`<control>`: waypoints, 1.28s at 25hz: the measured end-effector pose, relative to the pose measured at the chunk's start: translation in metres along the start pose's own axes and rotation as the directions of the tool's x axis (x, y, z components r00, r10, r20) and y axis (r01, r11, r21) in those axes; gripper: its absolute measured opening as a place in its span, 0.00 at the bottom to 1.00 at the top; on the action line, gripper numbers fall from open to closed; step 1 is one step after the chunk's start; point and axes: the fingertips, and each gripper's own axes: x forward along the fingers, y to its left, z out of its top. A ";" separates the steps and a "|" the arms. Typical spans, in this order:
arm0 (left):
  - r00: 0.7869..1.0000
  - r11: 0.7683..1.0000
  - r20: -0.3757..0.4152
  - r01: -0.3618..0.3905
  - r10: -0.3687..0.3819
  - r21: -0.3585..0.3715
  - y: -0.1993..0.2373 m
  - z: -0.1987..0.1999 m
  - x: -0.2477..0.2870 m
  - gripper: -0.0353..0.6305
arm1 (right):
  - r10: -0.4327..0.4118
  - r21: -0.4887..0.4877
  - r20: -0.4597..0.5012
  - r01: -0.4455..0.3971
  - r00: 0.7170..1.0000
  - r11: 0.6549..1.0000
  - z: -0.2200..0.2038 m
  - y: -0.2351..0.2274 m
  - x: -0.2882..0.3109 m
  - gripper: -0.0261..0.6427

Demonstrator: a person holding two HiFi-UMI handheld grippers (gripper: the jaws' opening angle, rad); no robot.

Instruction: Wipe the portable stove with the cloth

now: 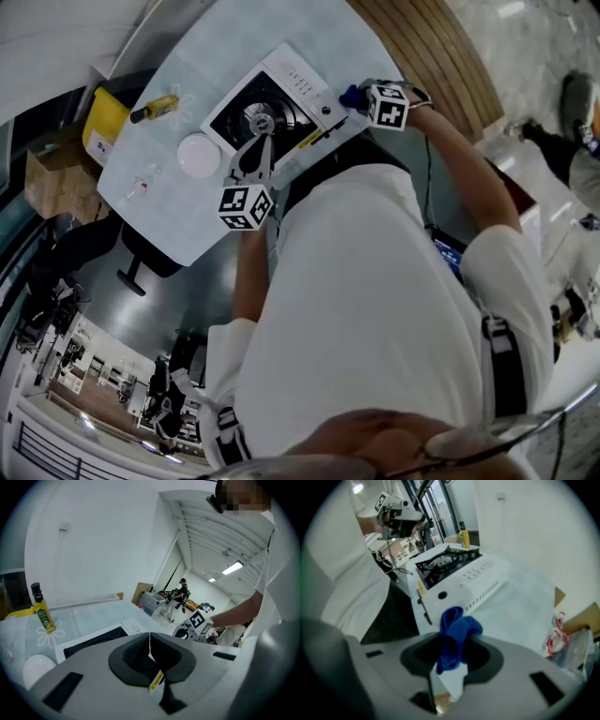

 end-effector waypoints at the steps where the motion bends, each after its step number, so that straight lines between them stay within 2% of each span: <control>1: 1.000 1.000 -0.002 -0.004 0.004 0.006 0.002 -0.001 0.000 0.11 | -0.022 -0.002 0.011 0.022 1.000 1.000 0.006 -0.007 -0.005 0.26; 5: 1.000 0.999 -0.017 -0.020 0.021 0.042 0.011 -0.002 0.003 0.11 | -0.134 -0.031 0.086 0.137 0.987 0.990 0.046 -0.042 -0.025 0.26; 10: 0.999 0.999 0.008 -0.046 0.046 0.021 0.028 0.009 0.003 0.11 | -0.220 -0.023 0.163 0.227 0.962 0.974 0.102 -0.088 -0.041 0.26; 12: 0.998 0.998 0.021 -0.064 0.064 0.009 0.035 0.010 0.001 0.11 | -0.219 -0.008 0.178 0.224 0.960 0.975 0.118 -0.102 -0.042 0.26; 17: 0.992 0.992 0.031 -0.125 0.125 0.001 0.051 0.010 -0.012 0.11 | -0.155 0.042 0.217 0.149 0.964 0.988 0.166 -0.132 -0.048 0.26; 22: 0.986 0.987 0.046 -0.158 0.159 -0.026 0.070 0.009 -0.025 0.11 | -0.167 0.119 0.227 0.143 0.960 0.983 0.203 -0.171 -0.047 0.25; 25: 0.983 0.984 0.058 -0.169 0.172 -0.051 0.072 0.011 -0.028 0.11 | -0.148 0.126 0.182 0.127 0.972 0.984 0.211 -0.184 -0.043 0.25; 32: 0.979 0.981 0.088 -0.174 0.182 -0.091 0.087 0.012 -0.027 0.11 | -0.091 0.047 0.039 0.089 0.995 0.995 0.212 -0.188 -0.003 0.25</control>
